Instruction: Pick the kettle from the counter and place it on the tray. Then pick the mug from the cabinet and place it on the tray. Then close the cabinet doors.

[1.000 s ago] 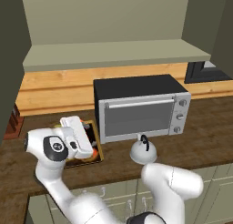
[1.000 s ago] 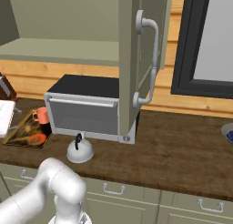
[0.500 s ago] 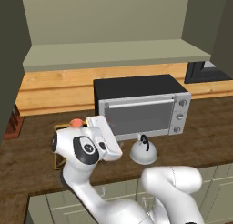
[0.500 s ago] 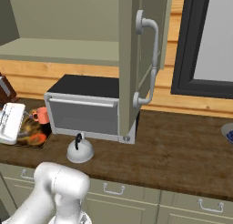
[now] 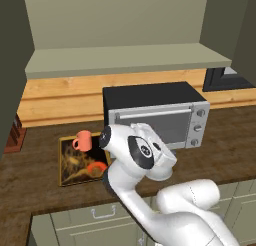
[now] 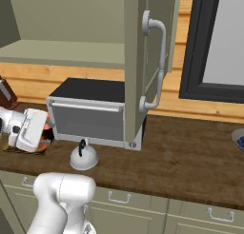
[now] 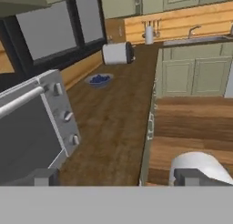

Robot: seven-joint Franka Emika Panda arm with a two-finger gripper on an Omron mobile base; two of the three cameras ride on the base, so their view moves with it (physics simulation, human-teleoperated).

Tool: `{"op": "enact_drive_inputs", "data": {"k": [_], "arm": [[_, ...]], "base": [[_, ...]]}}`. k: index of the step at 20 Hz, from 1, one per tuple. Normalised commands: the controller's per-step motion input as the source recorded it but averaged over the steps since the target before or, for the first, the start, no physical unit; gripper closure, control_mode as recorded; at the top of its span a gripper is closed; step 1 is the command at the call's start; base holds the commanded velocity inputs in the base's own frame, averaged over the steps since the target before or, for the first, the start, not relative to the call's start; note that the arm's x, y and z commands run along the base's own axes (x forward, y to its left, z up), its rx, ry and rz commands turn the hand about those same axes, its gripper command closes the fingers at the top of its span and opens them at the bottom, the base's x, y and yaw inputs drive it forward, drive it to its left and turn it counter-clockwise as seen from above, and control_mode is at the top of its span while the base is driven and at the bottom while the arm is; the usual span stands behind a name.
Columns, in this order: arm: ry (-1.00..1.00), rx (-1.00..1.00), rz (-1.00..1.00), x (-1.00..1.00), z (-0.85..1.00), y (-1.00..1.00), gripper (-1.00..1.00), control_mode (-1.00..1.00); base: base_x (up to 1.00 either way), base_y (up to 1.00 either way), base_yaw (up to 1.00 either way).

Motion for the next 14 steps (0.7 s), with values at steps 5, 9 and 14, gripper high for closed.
{"op": "enact_drive_inputs", "data": {"k": [5, 9, 14], "arm": [[0.38, 0.08, 0.10, -0.01, 0.02, -0.60, -1.00, -1.00], [0.32, 0.11, 0.26, 0.00, 0.00, -0.41, -1.00, -1.00], [0.26, 0.15, 0.39, 0.00, 0.00, -0.21, -1.00, -1.00]], "base": [[0.00, 0.00, 0.00], [0.00, 0.00, 0.00], [0.00, 0.00, 0.00]]}}
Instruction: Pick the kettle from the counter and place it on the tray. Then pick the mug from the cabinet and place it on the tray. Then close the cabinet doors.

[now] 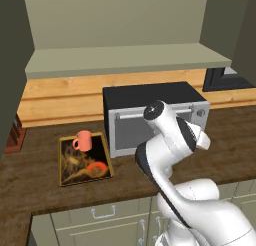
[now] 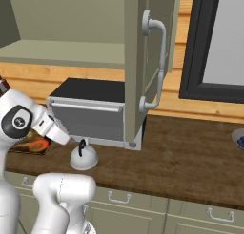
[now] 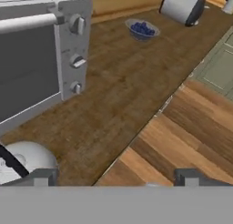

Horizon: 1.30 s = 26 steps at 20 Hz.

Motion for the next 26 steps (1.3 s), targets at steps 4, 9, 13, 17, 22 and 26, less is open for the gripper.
{"op": "enact_drive_inputs", "data": {"k": [4, 9, 13, 17, 22, 26], "arm": [[0.28, 0.20, 0.40, -0.05, 0.00, -0.10, -1.00, -1.00], [0.30, 0.27, 0.32, -0.12, -0.05, -0.01, -1.00, -1.00], [0.29, 0.32, 0.28, 0.00, -0.10, 0.14, -1.00, -1.00], [0.14, 0.30, 0.25, 0.09, -0.08, 0.10, -1.00, -1.00], [0.01, 0.07, 0.11, 0.25, -0.29, 0.02, -1.00, -1.00], [0.01, -0.08, 0.01, 0.39, -0.54, 0.29, -1.00, -1.00]], "base": [[0.00, 0.00, 0.00], [0.00, 0.00, 0.00], [0.00, 0.00, 0.00], [0.00, 0.00, 0.00], [0.00, 0.00, 0.00], [0.00, 0.00, 0.00]]}}
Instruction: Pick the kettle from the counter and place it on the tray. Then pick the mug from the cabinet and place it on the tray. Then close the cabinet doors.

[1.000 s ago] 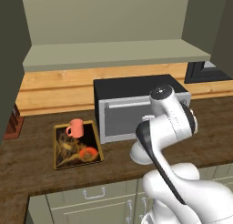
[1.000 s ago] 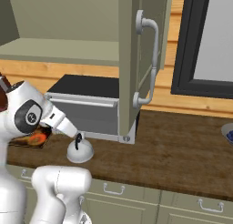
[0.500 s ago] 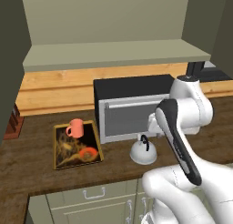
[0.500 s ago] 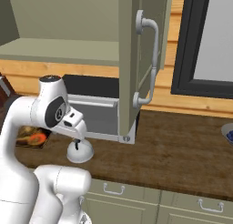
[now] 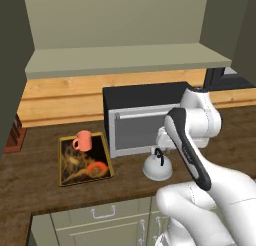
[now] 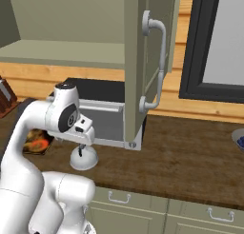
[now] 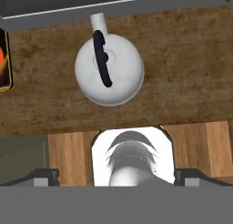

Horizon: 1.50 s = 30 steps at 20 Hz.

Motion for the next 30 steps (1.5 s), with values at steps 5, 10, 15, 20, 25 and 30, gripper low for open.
{"op": "enact_drive_inputs", "data": {"k": [5, 10, 15, 20, 25, 30], "arm": [[0.04, -0.02, 0.00, 0.40, -0.28, 0.28, -1.00, -1.00], [0.00, 0.00, 0.02, 0.36, -0.33, 0.02, -1.00, -1.00], [0.00, 0.00, 0.02, 0.29, -0.38, 0.00, -1.00, -1.00], [0.00, 0.00, 0.02, 0.35, -0.37, 0.00, -1.00, -1.00], [0.00, 0.00, 0.01, 0.33, -0.34, 0.00, -1.00, -1.00], [0.00, 0.00, 0.00, 0.20, -0.24, 0.00, -1.00, -1.00]], "base": [[0.00, 0.00, 0.00], [0.00, 0.00, 0.00], [0.00, 0.00, 0.00], [0.00, 0.00, 0.00], [0.00, 0.00, 0.00], [0.00, 0.00, 0.00]]}}
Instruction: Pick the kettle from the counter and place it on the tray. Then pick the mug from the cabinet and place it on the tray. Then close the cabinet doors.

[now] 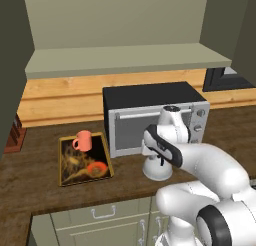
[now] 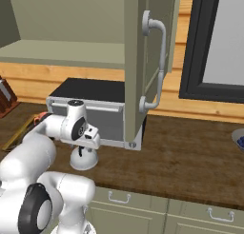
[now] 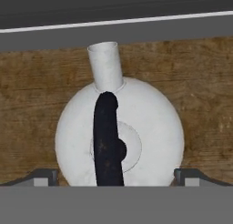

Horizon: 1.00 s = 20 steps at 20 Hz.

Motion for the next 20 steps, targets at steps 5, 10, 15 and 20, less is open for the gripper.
{"op": "enact_drive_inputs", "data": {"k": [5, 10, 15, 20], "arm": [[0.00, 0.00, 0.00, 0.01, -0.18, 0.02, -1.00, -1.00], [0.00, -0.01, 0.00, 0.00, -0.21, 0.11, 1.00, -1.00], [0.00, 0.00, 0.00, 0.00, -0.11, 0.04, 1.00, -1.00], [0.00, 0.00, 0.00, -0.02, -0.02, 0.12, 1.00, -1.00]], "base": [[0.00, 0.00, 0.00], [0.00, 0.00, 0.00], [0.00, 0.00, 0.00], [0.00, 0.00, 0.00]]}}
